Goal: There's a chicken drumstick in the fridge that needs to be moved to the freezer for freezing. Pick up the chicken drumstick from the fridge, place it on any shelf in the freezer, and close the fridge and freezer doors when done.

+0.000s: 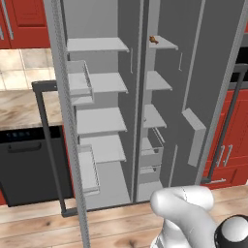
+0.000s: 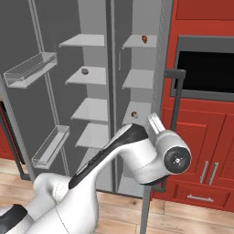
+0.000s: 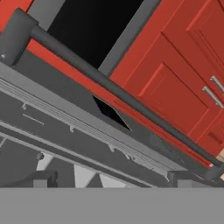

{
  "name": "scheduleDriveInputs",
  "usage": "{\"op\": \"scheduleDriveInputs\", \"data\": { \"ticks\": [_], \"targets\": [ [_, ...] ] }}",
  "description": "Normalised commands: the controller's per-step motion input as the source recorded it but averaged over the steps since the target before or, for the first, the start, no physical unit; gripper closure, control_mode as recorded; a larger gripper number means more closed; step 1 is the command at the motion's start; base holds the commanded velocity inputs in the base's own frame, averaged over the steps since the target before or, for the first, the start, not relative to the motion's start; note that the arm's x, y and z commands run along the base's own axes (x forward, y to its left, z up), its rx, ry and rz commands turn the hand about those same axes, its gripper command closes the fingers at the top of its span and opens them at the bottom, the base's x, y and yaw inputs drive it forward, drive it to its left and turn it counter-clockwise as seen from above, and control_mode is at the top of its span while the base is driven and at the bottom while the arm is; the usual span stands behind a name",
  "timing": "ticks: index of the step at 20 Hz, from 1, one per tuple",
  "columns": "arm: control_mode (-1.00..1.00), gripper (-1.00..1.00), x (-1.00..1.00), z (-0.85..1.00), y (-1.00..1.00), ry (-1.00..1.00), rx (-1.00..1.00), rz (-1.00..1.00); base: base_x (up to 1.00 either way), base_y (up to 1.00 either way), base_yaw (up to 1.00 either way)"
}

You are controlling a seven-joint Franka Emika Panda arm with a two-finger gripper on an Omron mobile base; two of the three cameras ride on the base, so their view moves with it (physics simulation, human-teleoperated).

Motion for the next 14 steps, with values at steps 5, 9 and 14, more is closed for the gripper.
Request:
{"op": "scheduleDriveInputs", "data": {
  "ticks": [5, 9, 14],
  "targets": [
    [-1.0, -1.0, 0.1, -0.01, -0.46, 0.0, 0.37, 0.16, 0.0, 0.0, 0.0],
    [-1.0, -1.0, 0.17, -0.01, -0.14, 0.11, 0.34, 0.13, 0.0, 0.0, 0.0],
    [-1.0, -1.0, 0.05, -0.08, -0.05, 0.34, 0.19, 0.12, 0.0, 0.0, 0.0]
  ]
}}
